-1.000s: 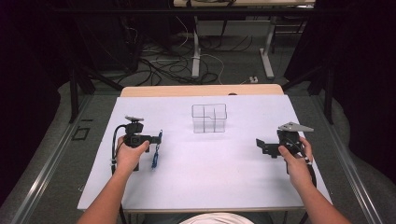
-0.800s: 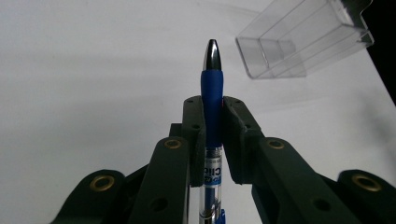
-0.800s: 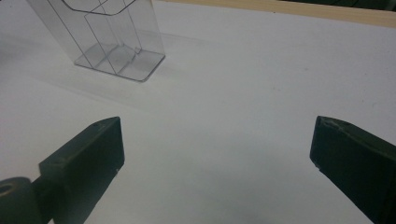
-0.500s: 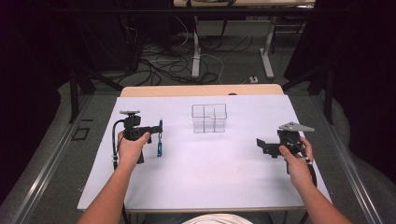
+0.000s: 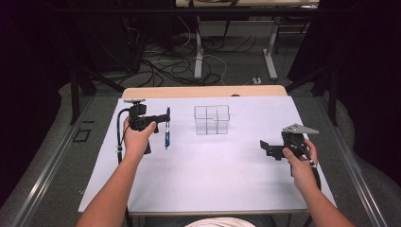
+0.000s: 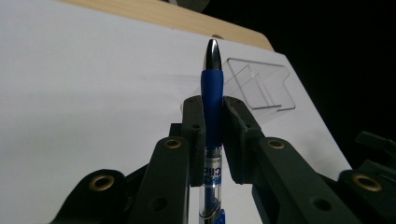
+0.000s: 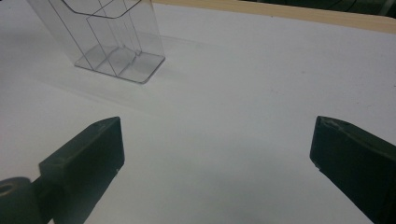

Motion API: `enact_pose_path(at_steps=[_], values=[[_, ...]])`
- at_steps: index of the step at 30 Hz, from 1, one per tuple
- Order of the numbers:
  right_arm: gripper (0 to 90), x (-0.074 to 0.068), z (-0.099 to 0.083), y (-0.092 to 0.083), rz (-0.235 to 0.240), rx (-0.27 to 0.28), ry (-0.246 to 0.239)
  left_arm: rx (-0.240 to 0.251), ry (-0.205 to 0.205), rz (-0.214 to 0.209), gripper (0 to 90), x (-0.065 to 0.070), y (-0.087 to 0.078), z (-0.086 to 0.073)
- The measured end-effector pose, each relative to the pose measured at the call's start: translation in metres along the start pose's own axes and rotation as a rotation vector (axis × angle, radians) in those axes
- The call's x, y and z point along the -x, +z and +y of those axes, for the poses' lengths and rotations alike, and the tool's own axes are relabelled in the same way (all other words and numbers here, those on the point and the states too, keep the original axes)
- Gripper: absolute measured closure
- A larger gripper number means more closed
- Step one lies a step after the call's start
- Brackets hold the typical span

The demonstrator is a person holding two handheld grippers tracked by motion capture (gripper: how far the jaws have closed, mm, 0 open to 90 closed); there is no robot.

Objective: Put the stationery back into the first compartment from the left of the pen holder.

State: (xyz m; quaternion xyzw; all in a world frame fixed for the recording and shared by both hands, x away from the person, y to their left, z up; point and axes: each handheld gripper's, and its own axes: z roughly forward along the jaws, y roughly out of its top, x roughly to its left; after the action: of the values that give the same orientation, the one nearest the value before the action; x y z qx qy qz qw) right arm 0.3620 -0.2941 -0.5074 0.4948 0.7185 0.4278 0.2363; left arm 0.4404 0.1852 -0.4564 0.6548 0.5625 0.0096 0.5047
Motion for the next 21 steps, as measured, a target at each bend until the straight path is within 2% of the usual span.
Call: enact_pose_path(at_steps=[1, 7, 12, 17, 21], values=[[2.7, 0.0, 0.0, 0.0, 0.0, -0.003, 0.002, -0.008, 0.002, -0.009, 80.2, 0.001, 0.0, 0.002], [2.7, 0.0, -0.001, -0.001, -0.001, -0.004, -0.004, 0.076, 0.025, -0.015, 80.0, 0.007, 0.006, 0.009], [2.7, 0.0, -0.001, -0.002, -0.006, -0.001, 0.005, 0.124, 0.031, -0.018, 79.9, 0.01, 0.014, 0.011], [2.7, 0.0, -0.002, -0.002, -0.003, -0.002, -0.001, 0.164, 0.048, -0.026, 80.0, 0.019, 0.02, 0.015], [2.7, 0.0, -0.002, -0.001, -0.002, -0.002, 0.001, 0.206, 0.076, -0.013, 80.0, 0.03, 0.023, 0.019]])
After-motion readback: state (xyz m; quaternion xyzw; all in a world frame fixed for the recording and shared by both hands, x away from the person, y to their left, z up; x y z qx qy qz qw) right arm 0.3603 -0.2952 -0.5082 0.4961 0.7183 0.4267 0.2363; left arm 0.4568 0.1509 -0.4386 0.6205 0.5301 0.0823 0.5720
